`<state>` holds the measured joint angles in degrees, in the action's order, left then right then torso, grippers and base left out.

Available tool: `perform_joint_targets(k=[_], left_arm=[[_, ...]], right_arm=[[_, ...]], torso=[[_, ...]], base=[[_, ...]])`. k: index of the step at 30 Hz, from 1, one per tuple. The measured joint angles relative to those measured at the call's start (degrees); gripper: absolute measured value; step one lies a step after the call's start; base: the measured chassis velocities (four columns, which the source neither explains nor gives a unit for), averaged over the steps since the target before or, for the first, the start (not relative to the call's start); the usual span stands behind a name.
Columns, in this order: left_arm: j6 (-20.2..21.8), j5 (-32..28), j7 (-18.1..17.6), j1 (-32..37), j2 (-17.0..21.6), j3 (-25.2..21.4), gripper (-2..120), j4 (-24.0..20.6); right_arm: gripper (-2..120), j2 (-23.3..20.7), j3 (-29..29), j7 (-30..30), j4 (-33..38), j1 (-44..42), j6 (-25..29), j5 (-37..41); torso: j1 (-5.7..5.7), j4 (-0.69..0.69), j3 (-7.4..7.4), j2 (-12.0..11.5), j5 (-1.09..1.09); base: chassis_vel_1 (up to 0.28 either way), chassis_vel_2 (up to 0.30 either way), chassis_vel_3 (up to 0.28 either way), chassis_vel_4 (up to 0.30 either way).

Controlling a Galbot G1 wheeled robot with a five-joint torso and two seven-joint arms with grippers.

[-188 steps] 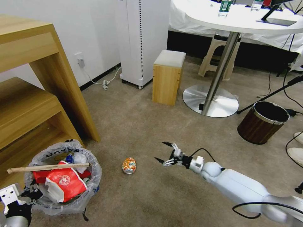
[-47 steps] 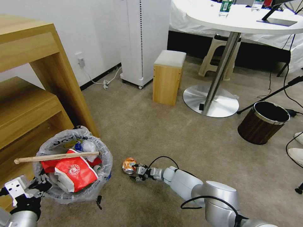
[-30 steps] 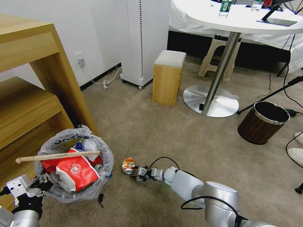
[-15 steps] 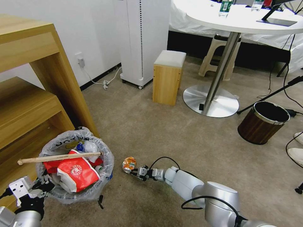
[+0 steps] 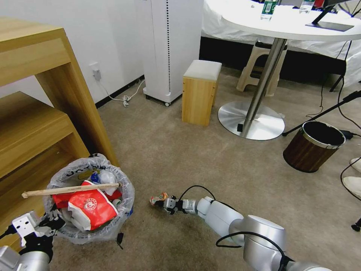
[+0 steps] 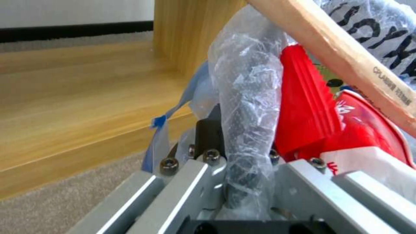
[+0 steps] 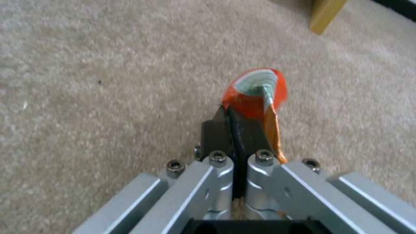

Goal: Pick up the trash bin and place the garbage on the floor into it.

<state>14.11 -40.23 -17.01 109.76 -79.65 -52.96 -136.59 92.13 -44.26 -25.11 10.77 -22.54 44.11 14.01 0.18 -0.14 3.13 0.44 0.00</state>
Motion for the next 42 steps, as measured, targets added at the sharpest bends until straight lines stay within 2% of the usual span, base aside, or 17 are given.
perform_joint_targets(k=[8, 10, 13, 14, 15, 17, 19, 23, 26, 27, 29, 30, 34, 37, 42], left_arm=[[0.0, -0.18, -0.15, -0.48, 0.34, 0.34, 1, 0.51], [0.0, -0.21, -0.17, -0.48, 0.38, 0.28, 1, 0.51], [0.04, -0.34, -0.18, -0.54, 0.43, 0.14, 1, 0.52], [0.04, -0.34, -0.18, -0.54, 0.43, 0.14, 1, 0.52], [0.06, -0.39, -0.19, -0.55, 0.43, 0.12, 1, 0.52], [0.07, -0.4, -0.2, -0.55, 0.43, 0.12, 1, 0.52], [0.09, -0.4, -0.22, -0.59, 0.47, 0.06, 1, 0.58], [0.2, -0.51, -0.24, -0.78, 0.71, -0.02, 1, 0.84], [0.27, -0.51, -0.29, -0.99, 0.81, 0.19, 1, 1.05], [0.27, -0.51, -0.29, -0.99, 0.81, 0.19, 1, 1.05], [0.31, -0.38, -0.3, -1.23, 0.75, 0.54, 1, 1.1], [0.31, -0.38, -0.3, -1.23, 0.75, 0.54, 1, 1.1], [0.42, -0.31, -0.34, -1.31, 0.72, 0.72, 1, 1.09], [0.45, -0.16, -0.38, -1.37, 0.75, 0.87, 1, 1.12], [0.54, -0.01, -0.38, -1.5, 0.74, 1.19, 1, 1.2]], right_arm=[[0, 0.03, -0.7, 0.68, 2.56, -0.74, 2.23, -0.4], [3, 0.01, -0.81, 0.66, 2.86, -0.72, 2.27, -0.4], [18, 0.0, -1.26, 0.77, 3.58, -0.56, 2.28, -0.42], [18, 0.0, -1.26, 0.77, 3.58, -0.56, 2.28, -0.42], [25, 0.0, -1.43, 0.81, 3.82, -0.43, 2.28, -0.41], [28, 0.0, -1.46, 0.82, 3.91, -0.35, 2.28, -0.41], [40, -0.01, -1.55, 0.82, 4.44, -0.31, 2.28, -0.41], [48, 0.0, -1.69, 0.72, 5.34, -0.51, 2.28, -0.05], [65, -0.01, -1.73, 0.54, 5.91, -0.62, 2.27, 0.18], [65, -0.01, -1.73, 0.54, 5.91, -0.62, 2.27, 0.18], [76, 0.01, -1.72, 0.67, 6.33, -0.12, 2.11, 0.48], [76, 0.01, -1.72, 0.67, 6.33, -0.12, 2.11, 0.48], [93, -0.2, -2.07, 1.93, 7.51, -0.23, 1.0, 3.66], [100, -2.73, -3.68, 4.42, 10.98, -1.1, -1.59, 8.06], [100, -6.18, -6.66, 8.01, 15.88, -2.25, -4.53, 14.19]], torso=[[0.0, 0.01, 0.0, 0.0, 0.0], [0.0, 0.01, 0.0, 0.0, 0.0], [0.0, -0.01, 0.0, 0.0, -0.01], [0.0, -0.01, 0.0, 0.0, -0.01], [0.0, -0.01, 0.0, 0.0, 0.0], [0.0, -0.01, 0.0, 0.0, -0.01], [0.0, -0.01, 0.0, 0.0, -0.01], [0.0, 0.0, 0.0, 0.0, -0.01], [0.0, -0.01, 0.0, 0.0, -0.01], [0.0, -0.01, 0.0, 0.0, -0.01], [0.0, 0.0, 0.0, 0.0, 0.0], [0.0, 0.0, 0.0, 0.0, 0.0], [0.0, 0.0, 0.0, 0.0, 0.0], [0.0, 0.01, 0.0, 0.0, 0.0], [0.0, -0.03, 0.0, 0.0, 0.01]], base=[[0.0, 0.0, 0.0, 0.0], [0.0, 0.0, 0.0, 0.0], [0.0, 0.0, 0.0, 0.0], [0.0, 0.0, 0.0, 0.0], [0.0, 0.0, 0.0, 0.0], [0.0, 0.0, 0.0, 0.0], [0.0, 0.0, 0.0, 0.0], [0.0, 0.0, 0.0, 0.0], [0.0, 0.0, 0.0, 0.0], [0.0, 0.0, 0.0, 0.0], [0.0, 0.0, 0.0, 0.0], [0.0, 0.0, 0.0, 0.0], [0.0, 0.0, 0.0, 0.0], [0.0, 0.0, 0.0, 0.0], [0.0, 0.0, 0.0, 0.0]])
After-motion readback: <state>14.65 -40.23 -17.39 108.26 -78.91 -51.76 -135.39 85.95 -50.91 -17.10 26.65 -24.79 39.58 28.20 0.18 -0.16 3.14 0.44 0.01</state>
